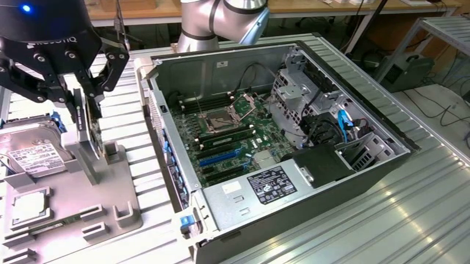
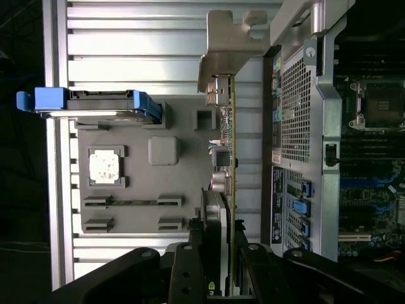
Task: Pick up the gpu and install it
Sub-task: 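Pick up the gpu and move the gpu toward the slot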
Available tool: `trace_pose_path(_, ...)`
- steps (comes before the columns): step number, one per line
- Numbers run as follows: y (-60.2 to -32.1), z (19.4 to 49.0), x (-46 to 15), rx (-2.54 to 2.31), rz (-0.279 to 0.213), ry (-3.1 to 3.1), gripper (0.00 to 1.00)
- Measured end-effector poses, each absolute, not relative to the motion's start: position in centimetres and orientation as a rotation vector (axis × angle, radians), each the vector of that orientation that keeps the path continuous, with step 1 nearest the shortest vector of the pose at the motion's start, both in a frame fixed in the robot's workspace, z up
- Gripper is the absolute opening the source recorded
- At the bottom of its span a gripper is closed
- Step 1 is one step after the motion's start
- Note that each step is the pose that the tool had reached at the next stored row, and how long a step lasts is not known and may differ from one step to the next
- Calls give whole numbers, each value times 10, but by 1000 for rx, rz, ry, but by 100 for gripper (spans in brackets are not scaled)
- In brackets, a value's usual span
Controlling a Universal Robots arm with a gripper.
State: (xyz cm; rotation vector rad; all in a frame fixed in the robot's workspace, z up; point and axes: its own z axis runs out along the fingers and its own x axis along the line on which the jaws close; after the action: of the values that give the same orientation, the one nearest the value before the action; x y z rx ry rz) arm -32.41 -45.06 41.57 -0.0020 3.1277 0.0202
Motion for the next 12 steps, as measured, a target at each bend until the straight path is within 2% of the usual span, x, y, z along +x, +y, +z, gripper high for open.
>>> trace_pose_path(12, -451, 428, -324, -2, 20, 3128, 28)
